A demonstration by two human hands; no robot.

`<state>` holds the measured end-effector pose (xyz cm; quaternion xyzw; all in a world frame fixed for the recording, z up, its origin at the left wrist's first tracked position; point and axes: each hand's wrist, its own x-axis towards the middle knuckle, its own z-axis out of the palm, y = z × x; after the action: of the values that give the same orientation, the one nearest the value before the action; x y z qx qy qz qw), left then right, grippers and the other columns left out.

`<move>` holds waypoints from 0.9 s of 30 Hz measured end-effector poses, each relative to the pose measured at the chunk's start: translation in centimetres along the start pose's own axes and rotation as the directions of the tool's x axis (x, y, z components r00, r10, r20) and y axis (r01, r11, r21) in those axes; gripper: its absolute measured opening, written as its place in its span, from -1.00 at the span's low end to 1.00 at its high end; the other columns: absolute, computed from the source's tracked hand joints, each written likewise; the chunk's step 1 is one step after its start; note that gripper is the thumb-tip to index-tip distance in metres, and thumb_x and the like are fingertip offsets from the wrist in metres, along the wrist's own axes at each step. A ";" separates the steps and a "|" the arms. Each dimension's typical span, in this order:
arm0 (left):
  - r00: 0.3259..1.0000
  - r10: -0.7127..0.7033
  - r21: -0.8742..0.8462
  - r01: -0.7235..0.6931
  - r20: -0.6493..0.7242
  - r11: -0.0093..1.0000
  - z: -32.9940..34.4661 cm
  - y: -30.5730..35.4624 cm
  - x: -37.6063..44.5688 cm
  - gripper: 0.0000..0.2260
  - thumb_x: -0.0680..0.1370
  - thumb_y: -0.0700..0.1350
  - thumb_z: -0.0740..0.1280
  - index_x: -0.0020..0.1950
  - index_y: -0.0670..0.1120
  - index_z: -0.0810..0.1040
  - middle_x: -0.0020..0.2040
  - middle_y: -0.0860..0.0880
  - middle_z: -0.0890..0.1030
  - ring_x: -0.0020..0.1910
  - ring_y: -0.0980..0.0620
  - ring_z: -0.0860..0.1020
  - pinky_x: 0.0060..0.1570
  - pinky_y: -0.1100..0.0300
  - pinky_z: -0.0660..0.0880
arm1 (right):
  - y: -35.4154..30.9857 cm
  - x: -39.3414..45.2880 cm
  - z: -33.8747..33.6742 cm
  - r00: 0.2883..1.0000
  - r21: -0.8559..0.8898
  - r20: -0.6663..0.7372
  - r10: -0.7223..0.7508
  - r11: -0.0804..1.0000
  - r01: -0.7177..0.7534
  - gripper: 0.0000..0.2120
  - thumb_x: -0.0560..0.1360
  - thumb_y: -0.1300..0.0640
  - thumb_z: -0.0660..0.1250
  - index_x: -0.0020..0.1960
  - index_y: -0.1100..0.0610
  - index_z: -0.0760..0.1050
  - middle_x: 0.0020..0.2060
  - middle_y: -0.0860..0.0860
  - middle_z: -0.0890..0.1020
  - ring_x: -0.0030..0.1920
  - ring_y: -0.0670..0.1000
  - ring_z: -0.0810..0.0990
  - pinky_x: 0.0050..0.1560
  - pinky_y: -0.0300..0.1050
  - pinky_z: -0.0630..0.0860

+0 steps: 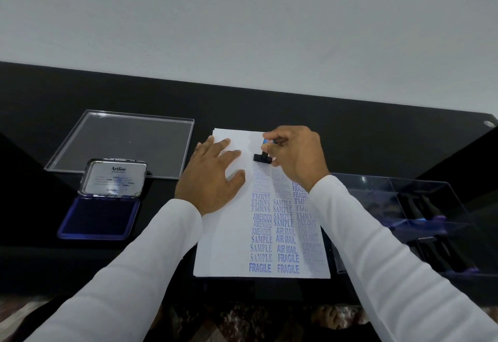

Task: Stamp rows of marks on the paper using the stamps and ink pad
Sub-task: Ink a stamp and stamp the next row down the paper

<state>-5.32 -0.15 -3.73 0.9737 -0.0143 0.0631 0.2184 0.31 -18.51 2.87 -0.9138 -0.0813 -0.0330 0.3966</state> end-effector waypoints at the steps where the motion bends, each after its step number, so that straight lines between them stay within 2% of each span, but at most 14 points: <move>1: 1.000 0.001 -0.005 -0.001 -0.003 1.000 0.0 0.1 0.0 -0.51 0.61 0.27 0.19 0.51 0.15 0.38 0.61 0.08 0.20 0.62 -0.05 0.03 0.49 0.03 -0.12 | 0.2 -0.2 -0.3 1.000 0.049 -0.023 0.014 0.999 -0.013 -0.84 0.48 0.12 0.49 0.06 0.04 0.69 -0.13 -0.09 0.68 -0.20 -0.06 0.68 -0.12 -0.21 0.65; 6: 1.000 0.008 -0.017 -0.008 -0.024 1.000 -0.1 0.2 -0.2 -0.53 0.61 0.25 0.20 0.50 0.15 0.39 0.61 0.09 0.21 0.62 -0.04 0.02 0.49 0.05 -0.13 | 0.8 -1.6 -1.2 0.979 0.246 -0.168 0.119 0.966 -0.075 -0.87 0.50 0.17 0.47 0.05 0.07 0.67 -0.13 -0.04 0.70 -0.22 -0.05 0.69 -0.25 -0.11 0.68; 13: 1.000 0.003 -0.013 -0.004 -0.022 1.000 -0.3 0.4 -0.3 -0.53 0.61 0.25 0.20 0.50 0.14 0.39 0.61 0.09 0.21 0.62 -0.04 0.03 0.46 0.08 -0.16 | 1.4 -2.3 -0.6 0.963 0.226 -0.215 0.159 0.968 -0.109 -0.85 0.54 0.14 0.40 0.08 -0.04 0.60 -0.07 -0.05 0.69 -0.14 -0.02 0.69 -0.14 -0.01 0.69; 17: 1.000 0.000 -0.013 0.000 -0.015 1.000 -0.3 0.3 -0.3 -0.53 0.61 0.26 0.20 0.49 0.15 0.39 0.60 0.09 0.22 0.62 -0.04 0.04 0.48 0.05 -0.13 | 1.7 -2.5 -0.3 0.963 0.220 -0.217 0.162 0.969 -0.113 -0.86 0.54 0.14 0.39 0.07 -0.03 0.64 -0.05 -0.06 0.69 -0.13 -0.02 0.68 -0.11 0.03 0.69; 27: 1.000 0.020 -0.007 -0.020 -0.018 1.000 -0.2 0.2 -0.2 -0.53 0.61 0.23 0.22 0.49 0.12 0.41 0.60 0.07 0.24 0.62 -0.05 0.05 0.48 0.07 -0.14 | 1.8 -2.7 -0.3 0.964 0.218 -0.216 0.158 0.970 -0.110 -0.88 0.54 0.16 0.39 -0.04 -0.06 0.61 -0.13 -0.10 0.67 -0.17 -0.04 0.68 -0.13 -0.01 0.69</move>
<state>-5.55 -0.26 -3.49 0.9722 -0.0221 0.0741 0.2212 -2.05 -20.23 1.47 -0.8614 0.0249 -0.1038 0.4965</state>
